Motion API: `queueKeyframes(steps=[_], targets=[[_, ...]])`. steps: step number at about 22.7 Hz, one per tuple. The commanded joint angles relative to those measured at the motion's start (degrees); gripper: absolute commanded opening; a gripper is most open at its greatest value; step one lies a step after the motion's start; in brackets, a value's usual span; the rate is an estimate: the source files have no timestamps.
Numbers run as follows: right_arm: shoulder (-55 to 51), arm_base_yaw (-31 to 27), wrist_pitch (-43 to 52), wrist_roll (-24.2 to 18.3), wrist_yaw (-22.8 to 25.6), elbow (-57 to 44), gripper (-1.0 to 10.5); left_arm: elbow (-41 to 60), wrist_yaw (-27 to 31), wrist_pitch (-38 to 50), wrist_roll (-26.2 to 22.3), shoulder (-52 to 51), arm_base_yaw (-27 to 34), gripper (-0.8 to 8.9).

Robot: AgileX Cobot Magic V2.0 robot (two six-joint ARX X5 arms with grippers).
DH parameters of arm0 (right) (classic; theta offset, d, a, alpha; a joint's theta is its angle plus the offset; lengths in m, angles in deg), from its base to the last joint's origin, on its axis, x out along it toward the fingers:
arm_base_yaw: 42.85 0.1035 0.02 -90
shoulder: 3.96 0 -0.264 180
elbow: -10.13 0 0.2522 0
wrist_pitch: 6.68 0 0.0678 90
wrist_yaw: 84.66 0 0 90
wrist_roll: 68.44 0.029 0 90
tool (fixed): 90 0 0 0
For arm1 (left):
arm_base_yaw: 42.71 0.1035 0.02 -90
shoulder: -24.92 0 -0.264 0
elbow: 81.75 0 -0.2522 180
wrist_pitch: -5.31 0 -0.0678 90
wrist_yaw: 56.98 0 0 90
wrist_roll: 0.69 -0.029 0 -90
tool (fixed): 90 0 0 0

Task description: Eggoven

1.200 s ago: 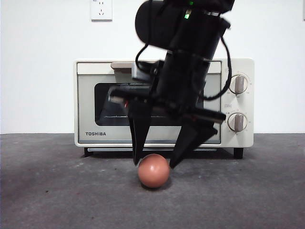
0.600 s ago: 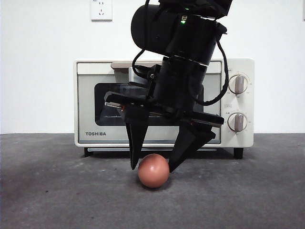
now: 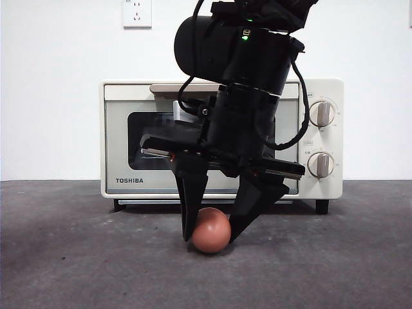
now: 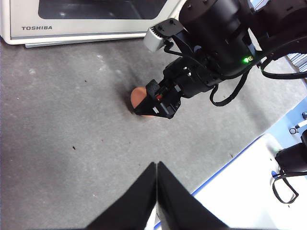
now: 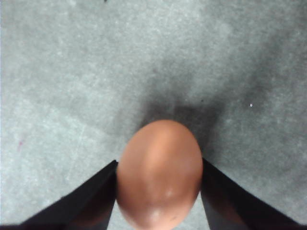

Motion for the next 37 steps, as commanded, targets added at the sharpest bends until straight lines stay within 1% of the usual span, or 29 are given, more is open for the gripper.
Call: queueKeyframes(steps=[1,3,4,8,11,13,14,15,20,23,25,32,37], targets=[[1.53,0.72,0.52,0.09,0.46,1.01,1.2,-1.01,-0.24,0.66,-0.74,0.33,-0.20,0.06],[1.53,0.72,0.57,-1.25,0.50,1.01,0.3,-1.01,-0.24,0.72,-0.74,0.33,-0.20,0.06],[1.53,0.72,0.68,-1.84,0.50,1.01,0.0,-1.01,-0.24,0.94,-0.72,0.35,-0.20,0.06],[-2.29,0.74,-0.44,-5.09,0.39,1.11,0.0,-1.01,-0.24,4.90,0.28,1.40,-0.22,0.06],[-10.19,1.84,-4.48,-8.83,0.61,1.11,0.0,-1.03,-0.22,9.62,1.70,5.05,-1.60,0.06],[-16.92,2.12,-6.95,-10.47,2.01,1.11,0.0,-1.07,-0.20,14.49,3.15,8.61,-3.37,0.06],[-19.74,2.12,-7.93,-11.02,2.32,1.11,0.0,-1.25,0.17,17.09,3.96,10.51,-4.42,0.06],[-23.12,2.12,-9.31,-11.43,2.58,1.11,0.0,-1.81,1.88,19.80,4.52,12.96,-5.88,0.06],[-36.85,2.10,-15.82,-12.81,7.54,1.11,0.0,-8.09,9.20,30.05,4.61,25.59,-12.98,0.06],[-43.87,2.10,-17.99,-12.79,8.55,1.11,0.0,-13.97,12.70,34.91,4.28,34.82,-15.82,0.06],[-46.58,2.10,-18.49,-12.79,9.60,1.11,0.0,-16.46,13.81,36.59,4.02,38.71,-16.76,0.06],[-53.83,2.10,-20.57,-12.79,12.31,1.11,0.0,-25.05,18.49,36.92,1.25,50.84,-18.95,0.06],[-57.46,2.10,-21.14,-12.76,13.35,1.11,0.0,-28.35,20.33,37.09,-0.13,56.35,-20.09,0.06]])
